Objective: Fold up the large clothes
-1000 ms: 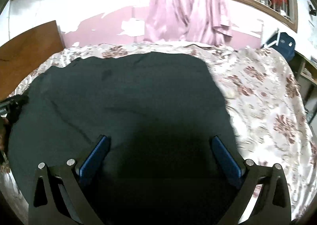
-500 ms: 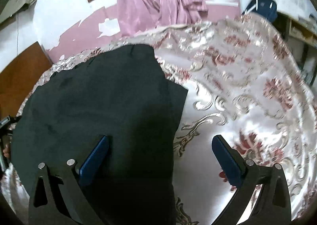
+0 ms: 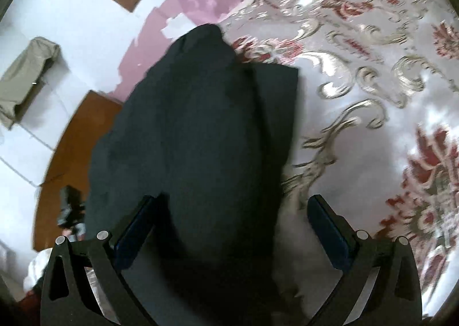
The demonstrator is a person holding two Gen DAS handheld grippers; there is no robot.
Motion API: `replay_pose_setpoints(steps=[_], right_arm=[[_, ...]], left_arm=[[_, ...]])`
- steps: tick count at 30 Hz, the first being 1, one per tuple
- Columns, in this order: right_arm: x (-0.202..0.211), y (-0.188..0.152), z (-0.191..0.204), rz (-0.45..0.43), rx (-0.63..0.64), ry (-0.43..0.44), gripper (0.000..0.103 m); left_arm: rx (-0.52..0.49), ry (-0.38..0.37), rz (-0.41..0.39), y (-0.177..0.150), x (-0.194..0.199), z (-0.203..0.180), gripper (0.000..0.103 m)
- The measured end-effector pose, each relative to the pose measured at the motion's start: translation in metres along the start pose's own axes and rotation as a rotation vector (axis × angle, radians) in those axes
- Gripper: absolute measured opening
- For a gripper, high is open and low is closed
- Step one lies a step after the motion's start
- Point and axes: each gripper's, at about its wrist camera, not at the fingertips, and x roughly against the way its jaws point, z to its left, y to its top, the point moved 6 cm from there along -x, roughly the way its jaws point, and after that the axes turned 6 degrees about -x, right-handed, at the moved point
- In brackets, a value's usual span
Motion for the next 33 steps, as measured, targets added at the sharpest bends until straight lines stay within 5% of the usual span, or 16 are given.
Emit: replay_pose_setpoints(steps=[2,8,10,13,15,24,33], right_arm=[[-0.01,-0.011,0.011,0.069,-0.042,0.09,0.102],[-0.023,-0.027,0.037,0.046,-0.007,-0.022,0.097],[-0.017,-0.028,0.043,0.015,-0.017,-0.054,0.069],[-0.004,-0.027,0.055,-0.019,-0.007,-0.086,0.042],[0.005,-0.026,0.07,-0.055,0.019,-0.085,0.034],[0.077,-0.017,0.121,-0.149,0.139,-0.073,0.026],[0.136,-0.059,0.154,-0.169,0.232,-0.086,0.025]], left_arm=[[0.0,0.007,0.011,-0.003,-0.002,-0.006,0.101],[0.014,0.109,0.004,0.001,0.006,-0.017,0.063],[0.009,0.13,-0.013,0.002,0.016,-0.026,0.05],[0.019,0.132,-0.042,0.005,0.031,-0.039,0.035],[0.021,0.143,-0.059,0.006,0.04,-0.049,0.027],[-0.039,0.139,-0.148,-0.003,0.109,-0.102,0.022],[-0.077,0.14,-0.144,-0.051,0.157,-0.128,0.022]])
